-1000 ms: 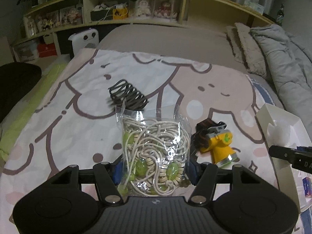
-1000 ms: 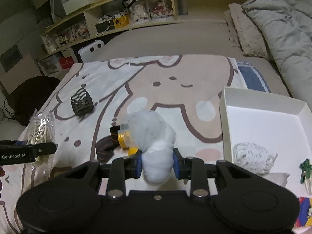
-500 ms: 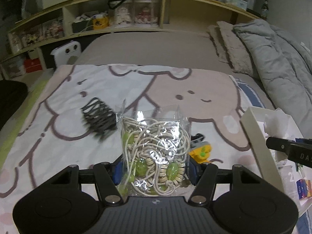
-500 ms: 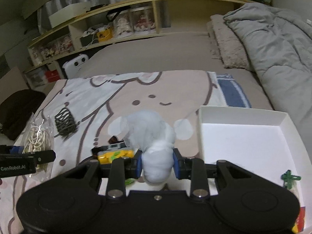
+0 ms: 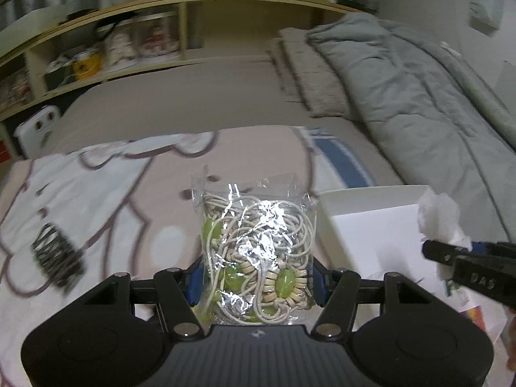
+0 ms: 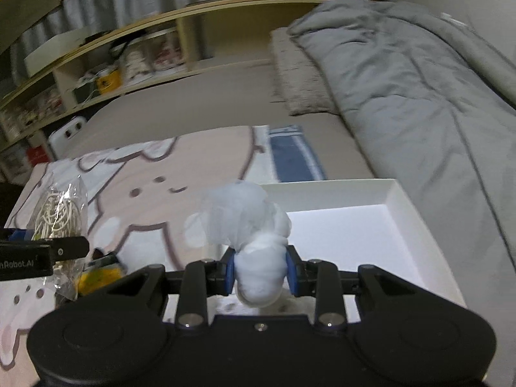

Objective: Organize objects
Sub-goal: 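Lift the bag and cotton puff and carry both over the tray, then lower the bag and cotton puff into the tray and open both grippers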

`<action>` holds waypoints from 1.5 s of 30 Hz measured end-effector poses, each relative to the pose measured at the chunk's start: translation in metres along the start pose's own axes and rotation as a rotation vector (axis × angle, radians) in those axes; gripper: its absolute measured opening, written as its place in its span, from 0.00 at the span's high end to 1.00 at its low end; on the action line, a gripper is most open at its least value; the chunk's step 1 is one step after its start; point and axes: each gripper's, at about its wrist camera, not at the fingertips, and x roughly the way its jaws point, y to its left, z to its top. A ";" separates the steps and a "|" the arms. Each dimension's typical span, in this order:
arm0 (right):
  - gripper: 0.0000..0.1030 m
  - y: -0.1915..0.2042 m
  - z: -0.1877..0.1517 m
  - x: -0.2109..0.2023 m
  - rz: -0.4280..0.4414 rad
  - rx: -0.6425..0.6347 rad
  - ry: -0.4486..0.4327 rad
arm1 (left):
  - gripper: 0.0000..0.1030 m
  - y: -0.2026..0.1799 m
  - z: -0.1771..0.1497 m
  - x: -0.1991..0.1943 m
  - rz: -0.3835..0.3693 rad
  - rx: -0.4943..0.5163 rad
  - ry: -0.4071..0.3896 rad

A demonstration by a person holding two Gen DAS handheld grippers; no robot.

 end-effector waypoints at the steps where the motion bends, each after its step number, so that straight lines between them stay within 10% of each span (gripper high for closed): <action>1: 0.69 -0.006 0.001 0.000 -0.008 0.015 -0.002 | 0.40 -0.007 0.003 0.003 -0.010 0.003 0.000; 15: 0.69 -0.073 -0.010 0.018 -0.121 0.152 0.041 | 0.40 -0.095 0.037 0.064 -0.151 -0.025 -0.034; 30: 0.68 -0.093 -0.017 0.036 -0.124 0.199 0.092 | 0.38 -0.114 0.012 0.135 -0.157 -0.117 0.106; 34: 0.41 -0.092 -0.019 0.039 -0.132 0.191 0.122 | 0.21 -0.117 0.012 0.132 -0.154 -0.099 0.104; 45: 0.35 -0.100 -0.022 0.031 -0.189 0.214 0.119 | 0.19 -0.114 0.017 0.105 -0.125 0.005 0.081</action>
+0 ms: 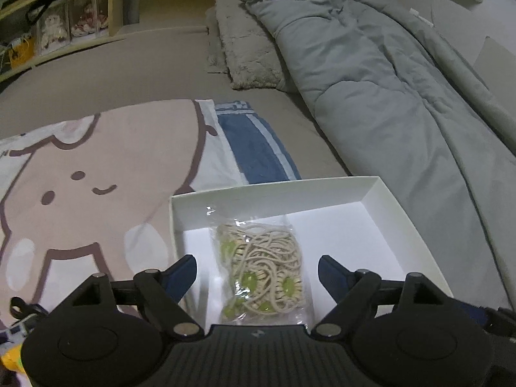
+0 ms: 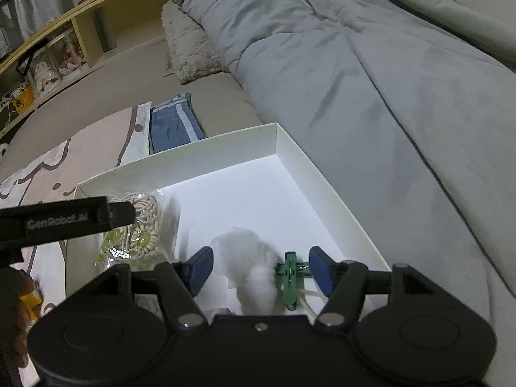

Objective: Organize objects
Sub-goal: 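Lower the bag and cotton puff into the tray and open both grippers, then withdraw both tools from the tray toward the headlamp and hair claw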

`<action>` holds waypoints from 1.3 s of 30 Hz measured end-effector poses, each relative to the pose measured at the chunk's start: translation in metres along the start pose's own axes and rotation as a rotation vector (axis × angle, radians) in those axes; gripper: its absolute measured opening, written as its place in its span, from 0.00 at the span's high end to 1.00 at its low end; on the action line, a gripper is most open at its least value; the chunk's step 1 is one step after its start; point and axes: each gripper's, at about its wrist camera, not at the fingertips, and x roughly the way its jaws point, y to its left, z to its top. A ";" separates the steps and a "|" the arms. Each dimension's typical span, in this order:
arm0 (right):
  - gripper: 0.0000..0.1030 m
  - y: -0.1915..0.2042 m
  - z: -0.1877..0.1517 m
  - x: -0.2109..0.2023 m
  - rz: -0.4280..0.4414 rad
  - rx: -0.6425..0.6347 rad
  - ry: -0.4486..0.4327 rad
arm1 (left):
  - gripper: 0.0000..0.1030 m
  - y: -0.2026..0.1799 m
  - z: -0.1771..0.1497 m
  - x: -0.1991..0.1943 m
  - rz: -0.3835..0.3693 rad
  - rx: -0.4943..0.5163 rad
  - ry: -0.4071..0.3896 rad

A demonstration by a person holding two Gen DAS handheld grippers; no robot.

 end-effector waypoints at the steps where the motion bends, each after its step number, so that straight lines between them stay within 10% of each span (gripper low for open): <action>1: 0.35 0.000 0.000 -0.001 0.002 0.003 -0.002 | 0.19 0.001 0.000 -0.001 0.000 -0.002 0.004; 39: 0.10 0.017 -0.030 -0.085 -0.021 0.000 -0.098 | 0.16 0.044 -0.052 -0.121 0.039 0.031 -0.028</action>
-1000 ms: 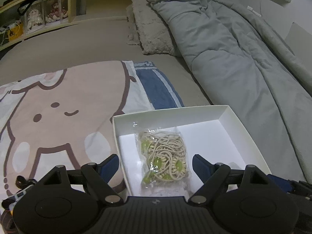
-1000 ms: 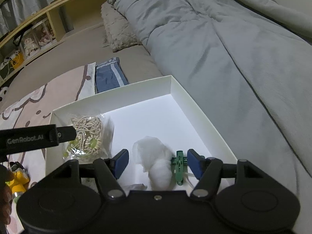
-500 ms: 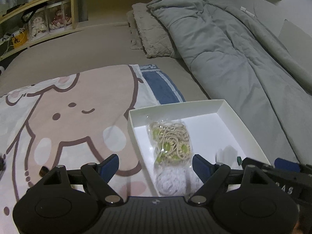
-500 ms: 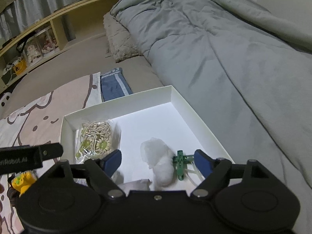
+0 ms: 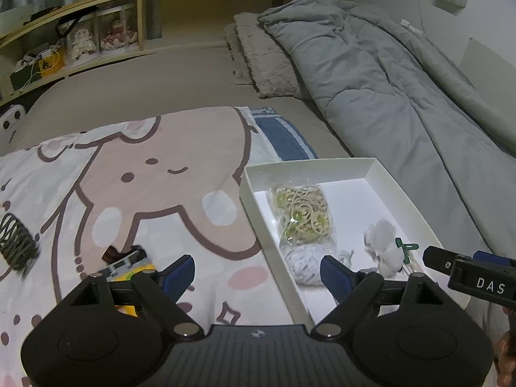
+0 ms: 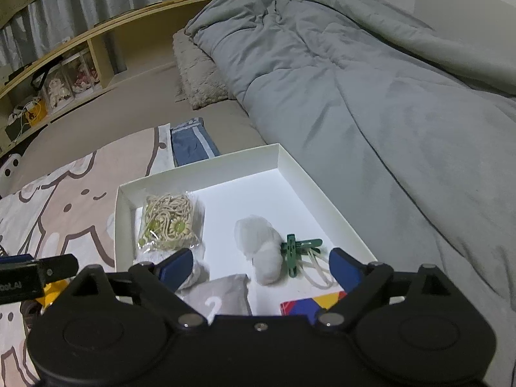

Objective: Organize objects
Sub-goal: 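Withdraw both tools from the tray toward the headlamp and hair claw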

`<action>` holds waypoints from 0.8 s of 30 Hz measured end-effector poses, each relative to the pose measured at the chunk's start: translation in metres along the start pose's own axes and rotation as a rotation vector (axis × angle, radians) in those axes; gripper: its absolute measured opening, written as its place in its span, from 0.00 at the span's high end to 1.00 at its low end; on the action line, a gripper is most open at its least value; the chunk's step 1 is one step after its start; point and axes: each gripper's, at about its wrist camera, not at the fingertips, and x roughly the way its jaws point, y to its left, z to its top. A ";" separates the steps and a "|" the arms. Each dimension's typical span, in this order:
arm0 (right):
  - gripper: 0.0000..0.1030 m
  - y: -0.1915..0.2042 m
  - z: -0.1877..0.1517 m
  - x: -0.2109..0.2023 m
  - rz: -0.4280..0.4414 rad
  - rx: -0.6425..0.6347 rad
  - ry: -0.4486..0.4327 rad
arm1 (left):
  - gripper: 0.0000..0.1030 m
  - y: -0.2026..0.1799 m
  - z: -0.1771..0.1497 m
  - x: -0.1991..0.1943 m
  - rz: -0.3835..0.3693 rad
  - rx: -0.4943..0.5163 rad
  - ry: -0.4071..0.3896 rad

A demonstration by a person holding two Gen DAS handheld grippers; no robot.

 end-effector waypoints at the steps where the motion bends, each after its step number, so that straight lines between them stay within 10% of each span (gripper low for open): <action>1: 0.10 0.001 -0.001 -0.002 -0.001 -0.002 0.000 | 0.16 0.002 -0.002 -0.002 0.001 -0.001 0.000; 24: 0.00 0.021 -0.030 -0.026 -0.033 -0.101 0.000 | 0.00 0.036 -0.041 -0.012 0.052 -0.046 0.030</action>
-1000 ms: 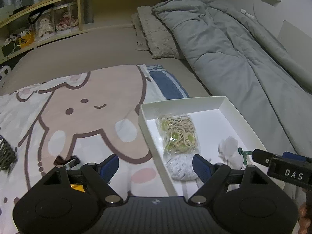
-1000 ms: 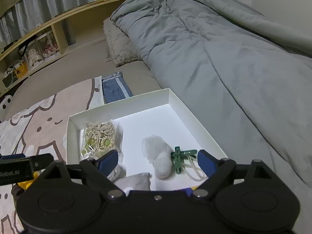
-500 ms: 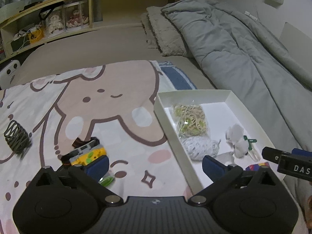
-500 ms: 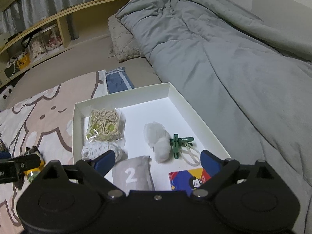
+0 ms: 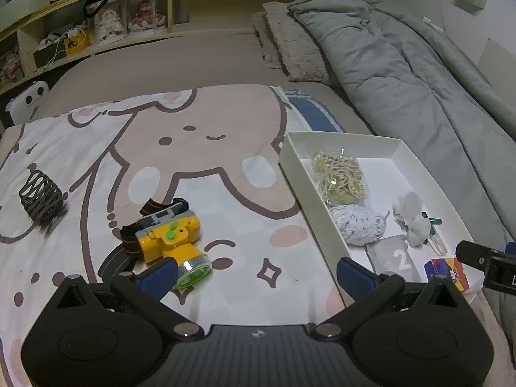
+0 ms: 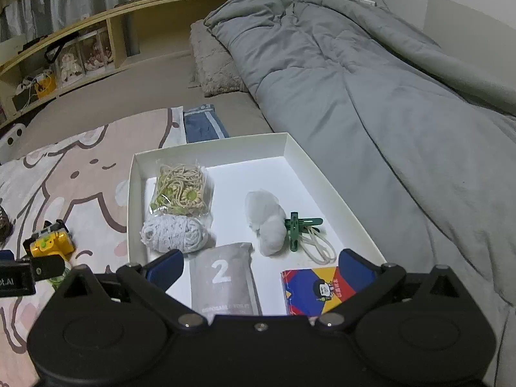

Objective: Organize objects
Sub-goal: 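Withdraw both tools from the tray toward the headlamp and hair claw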

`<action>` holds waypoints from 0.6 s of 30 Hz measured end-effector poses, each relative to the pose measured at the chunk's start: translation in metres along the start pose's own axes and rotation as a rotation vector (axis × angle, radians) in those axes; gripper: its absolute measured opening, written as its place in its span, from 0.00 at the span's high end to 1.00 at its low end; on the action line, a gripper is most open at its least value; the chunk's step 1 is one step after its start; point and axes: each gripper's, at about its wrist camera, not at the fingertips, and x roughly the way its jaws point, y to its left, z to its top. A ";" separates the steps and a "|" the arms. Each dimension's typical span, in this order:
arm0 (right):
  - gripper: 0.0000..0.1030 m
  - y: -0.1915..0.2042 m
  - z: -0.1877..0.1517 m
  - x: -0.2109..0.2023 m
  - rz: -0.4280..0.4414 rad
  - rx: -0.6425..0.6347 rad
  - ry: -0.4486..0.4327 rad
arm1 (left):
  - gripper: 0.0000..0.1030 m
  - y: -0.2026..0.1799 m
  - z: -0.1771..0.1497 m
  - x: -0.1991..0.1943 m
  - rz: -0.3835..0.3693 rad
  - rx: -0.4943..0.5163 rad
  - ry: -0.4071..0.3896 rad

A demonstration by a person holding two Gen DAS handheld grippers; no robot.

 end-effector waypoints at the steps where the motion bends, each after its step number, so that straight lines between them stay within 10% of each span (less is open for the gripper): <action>1: 0.00 0.000 0.000 0.000 -0.001 -0.001 0.001 | 0.00 0.001 0.000 0.000 -0.001 -0.001 0.000; 18: 0.00 0.018 0.003 0.009 0.017 -0.032 0.003 | 0.00 0.053 -0.001 -0.011 0.070 -0.078 -0.027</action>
